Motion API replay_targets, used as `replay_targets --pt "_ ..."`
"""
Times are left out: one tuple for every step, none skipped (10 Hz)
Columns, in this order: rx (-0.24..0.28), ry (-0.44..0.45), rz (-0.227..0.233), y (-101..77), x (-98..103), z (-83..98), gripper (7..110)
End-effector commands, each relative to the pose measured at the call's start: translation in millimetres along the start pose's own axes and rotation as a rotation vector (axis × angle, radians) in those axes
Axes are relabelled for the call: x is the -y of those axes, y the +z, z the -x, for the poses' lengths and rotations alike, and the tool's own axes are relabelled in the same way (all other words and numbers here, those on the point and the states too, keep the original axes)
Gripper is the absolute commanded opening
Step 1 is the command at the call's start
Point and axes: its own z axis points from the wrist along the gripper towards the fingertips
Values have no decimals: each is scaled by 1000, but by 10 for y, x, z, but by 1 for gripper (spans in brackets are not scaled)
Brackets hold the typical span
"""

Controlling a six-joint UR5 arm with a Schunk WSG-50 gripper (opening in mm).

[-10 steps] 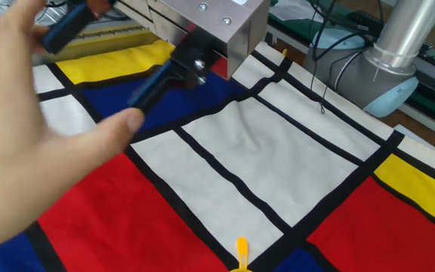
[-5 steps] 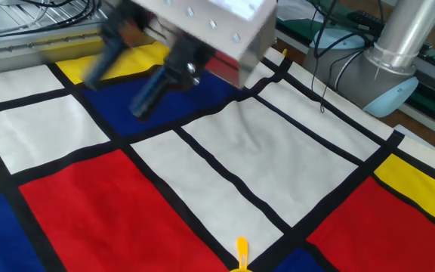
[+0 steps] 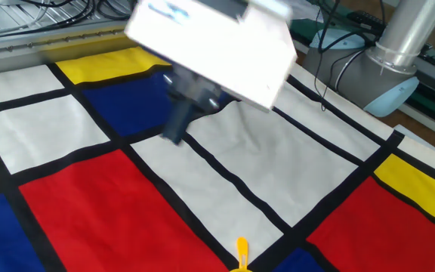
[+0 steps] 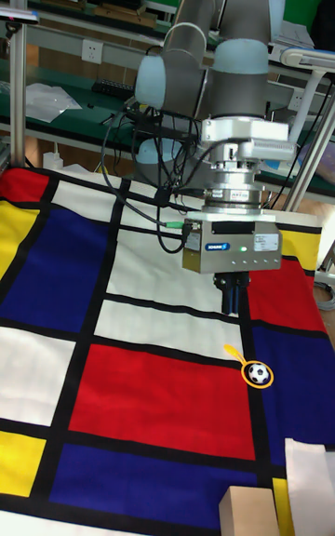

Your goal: Remove the bubble ring from the ball

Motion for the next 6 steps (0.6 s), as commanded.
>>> replay_targets --pt "-252 -94 78 -86 -309 -728 7" --pt "-253 -82 164 -112 -523 -737 7" --pt "-261 -83 176 -122 -550 -755 7" --pt "-264 -93 138 -109 -454 -761 7" --pt "-258 -101 115 -98 -395 -746 7" --pt "-232 -90 144 -92 -473 -684 7"
